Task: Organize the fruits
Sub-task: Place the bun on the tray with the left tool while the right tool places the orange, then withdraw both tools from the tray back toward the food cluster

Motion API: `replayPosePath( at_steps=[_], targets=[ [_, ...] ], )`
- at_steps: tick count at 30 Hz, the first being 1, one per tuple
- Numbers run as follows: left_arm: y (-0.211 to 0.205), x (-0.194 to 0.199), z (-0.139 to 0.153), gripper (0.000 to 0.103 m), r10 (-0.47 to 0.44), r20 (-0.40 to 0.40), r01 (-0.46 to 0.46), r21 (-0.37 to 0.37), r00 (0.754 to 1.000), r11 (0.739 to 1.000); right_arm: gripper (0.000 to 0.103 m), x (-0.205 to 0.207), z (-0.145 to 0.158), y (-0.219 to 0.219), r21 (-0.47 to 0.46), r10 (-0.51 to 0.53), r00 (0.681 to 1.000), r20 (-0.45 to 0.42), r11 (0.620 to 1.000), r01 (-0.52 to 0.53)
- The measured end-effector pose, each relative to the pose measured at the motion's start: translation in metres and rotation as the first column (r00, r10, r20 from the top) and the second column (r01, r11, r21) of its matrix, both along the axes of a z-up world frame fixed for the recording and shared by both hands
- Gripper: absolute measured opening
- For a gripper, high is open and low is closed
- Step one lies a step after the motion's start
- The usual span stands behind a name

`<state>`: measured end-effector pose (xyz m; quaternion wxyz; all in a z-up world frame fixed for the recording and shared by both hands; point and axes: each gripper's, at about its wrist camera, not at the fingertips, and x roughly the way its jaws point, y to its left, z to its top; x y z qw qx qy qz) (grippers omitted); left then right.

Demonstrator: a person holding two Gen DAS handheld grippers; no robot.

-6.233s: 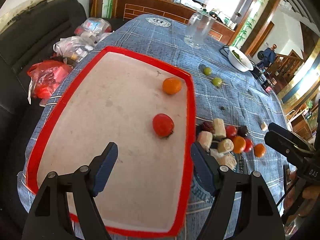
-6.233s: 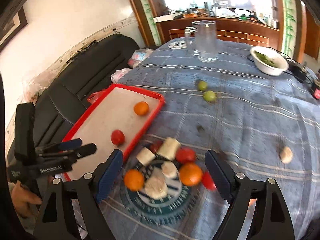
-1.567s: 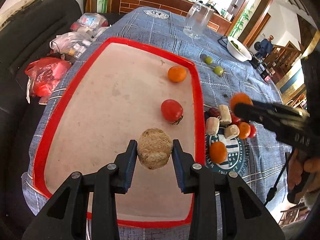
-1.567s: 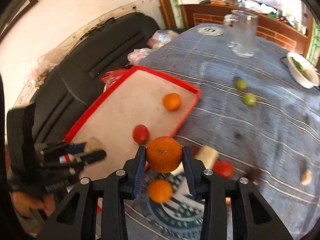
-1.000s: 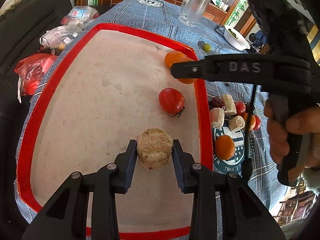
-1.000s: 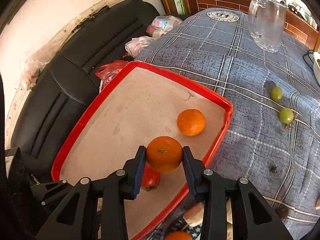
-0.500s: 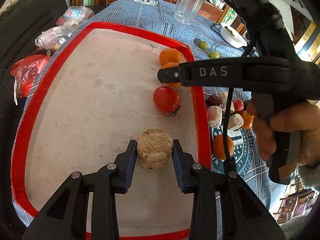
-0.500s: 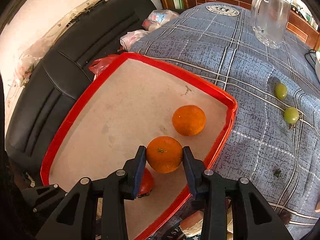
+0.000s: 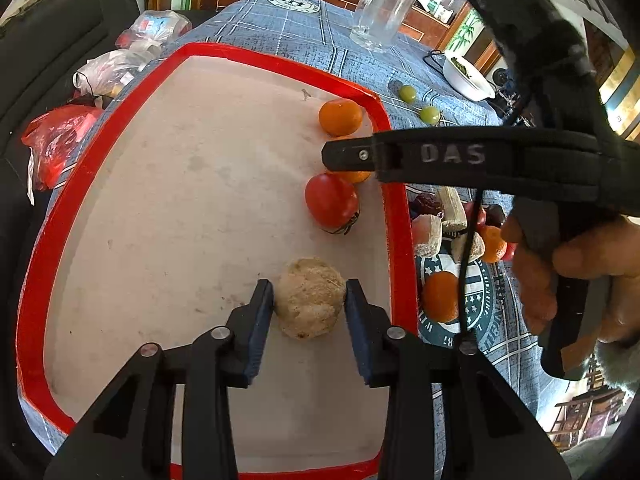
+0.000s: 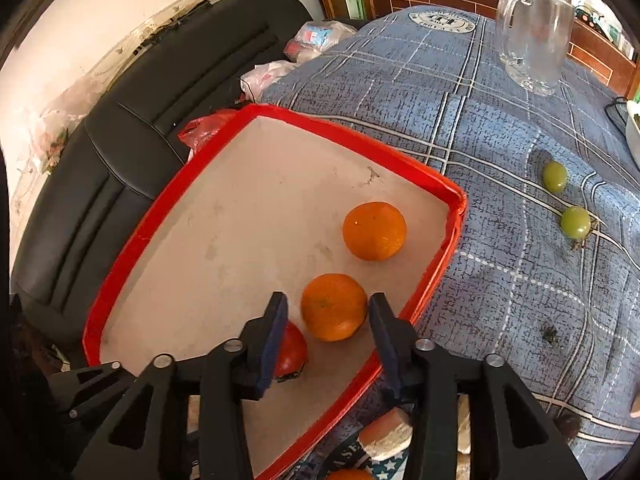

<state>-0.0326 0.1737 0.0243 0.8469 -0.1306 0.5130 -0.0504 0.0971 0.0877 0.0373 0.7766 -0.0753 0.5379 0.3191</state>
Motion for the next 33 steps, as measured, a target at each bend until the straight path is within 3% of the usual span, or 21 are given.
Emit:
replayPosePath(
  at_steps=[2, 9, 12, 15, 19, 26, 33],
  targets=[
    [0.000, -0.001, 0.001, 0.053, 0.006, 0.006, -0.006, 0.003, 1.000, 1.000, 0.048, -0.002, 0.006, -0.003, 0.015, -0.001, 1.000, 0.008, 1.000, 0.000],
    [0.005, -0.006, 0.006, 0.054, 0.043, 0.006, -0.044, 0.001, 0.999, 0.999, 0.059, -0.016, 0.035, -0.031, 0.080, -0.011, 0.998, 0.055, 0.997, 0.007],
    [0.008, -0.012, 0.012, 0.063, 0.070, 0.025, -0.070, 0.004, 0.997, 0.998, 0.062, -0.021, 0.042, -0.048, 0.099, -0.029, 0.997, 0.065, 0.995, 0.022],
    [0.011, -0.017, 0.016, 0.063, 0.092, 0.035, -0.093, 0.005, 0.995, 0.996, 0.071, -0.033, 0.044, -0.075, 0.108, -0.062, 0.995, 0.073, 0.993, 0.053],
    [0.008, -0.022, 0.021, 0.063, 0.099, 0.048, -0.100, 0.014, 0.994, 0.995, 0.071, -0.052, 0.037, -0.115, 0.104, -0.120, 0.991, 0.066, 0.988, 0.113],
    [-0.015, -0.025, 0.033, 0.063, 0.047, 0.079, -0.049, 0.033, 0.996, 0.998, 0.071, -0.082, 0.026, -0.180, 0.084, -0.223, 0.973, 0.063, 0.972, 0.218],
    [-0.051, -0.019, 0.042, 0.063, -0.045, 0.097, 0.040, 0.055, 0.994, 0.998, 0.071, -0.095, 0.024, -0.213, 0.097, -0.294, 0.955, 0.042, 0.952, 0.289]
  ],
)
